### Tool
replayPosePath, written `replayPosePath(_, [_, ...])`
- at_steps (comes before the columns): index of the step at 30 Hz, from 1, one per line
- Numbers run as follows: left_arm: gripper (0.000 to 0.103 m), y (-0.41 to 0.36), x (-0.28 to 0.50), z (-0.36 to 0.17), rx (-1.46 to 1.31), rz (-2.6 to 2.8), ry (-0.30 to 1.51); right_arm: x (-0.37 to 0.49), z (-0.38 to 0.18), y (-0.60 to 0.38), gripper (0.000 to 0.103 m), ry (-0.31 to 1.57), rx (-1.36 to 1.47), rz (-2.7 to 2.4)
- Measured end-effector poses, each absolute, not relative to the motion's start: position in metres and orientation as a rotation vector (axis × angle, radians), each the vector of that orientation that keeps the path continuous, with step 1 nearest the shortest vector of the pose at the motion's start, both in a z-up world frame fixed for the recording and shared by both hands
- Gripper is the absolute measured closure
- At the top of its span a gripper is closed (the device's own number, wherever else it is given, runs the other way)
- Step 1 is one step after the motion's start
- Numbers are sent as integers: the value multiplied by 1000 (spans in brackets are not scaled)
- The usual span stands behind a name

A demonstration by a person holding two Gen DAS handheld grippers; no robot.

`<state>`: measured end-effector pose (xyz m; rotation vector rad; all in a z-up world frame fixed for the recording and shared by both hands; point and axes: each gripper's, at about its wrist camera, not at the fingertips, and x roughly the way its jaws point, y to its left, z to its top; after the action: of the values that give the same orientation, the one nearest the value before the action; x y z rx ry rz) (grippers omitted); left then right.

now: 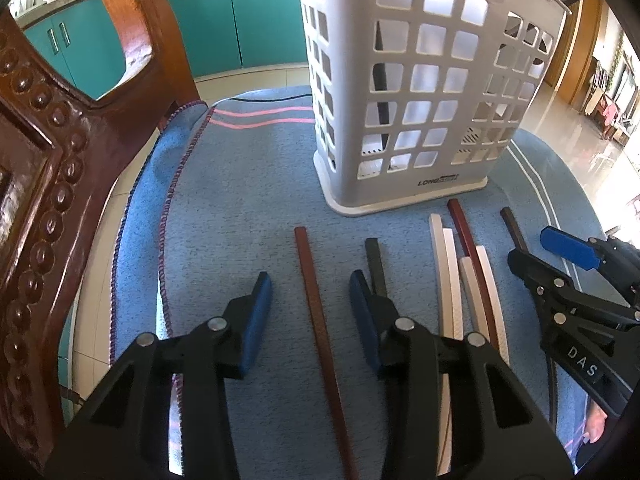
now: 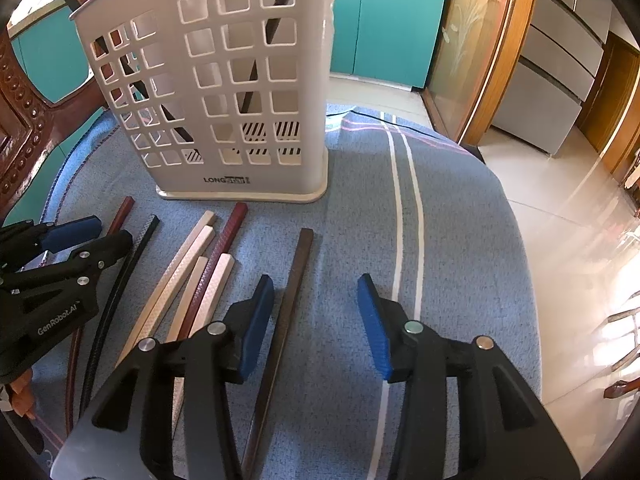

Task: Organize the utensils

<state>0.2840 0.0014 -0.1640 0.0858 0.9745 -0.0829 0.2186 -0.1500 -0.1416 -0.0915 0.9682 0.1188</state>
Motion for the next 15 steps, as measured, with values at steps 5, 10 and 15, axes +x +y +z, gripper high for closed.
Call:
replayPosePath(5, [62,-2,285,-163,98,-81,973,219,-142,-150,58,970,-90,119])
replayPosePath(10, [88,-5,283,-161,72,-122,978,220,-141,-151,85,973,-66,166])
replayPosePath(15, [96,-5,277,-156,60,-127,962,222,-136,-156,96,971,8,229])
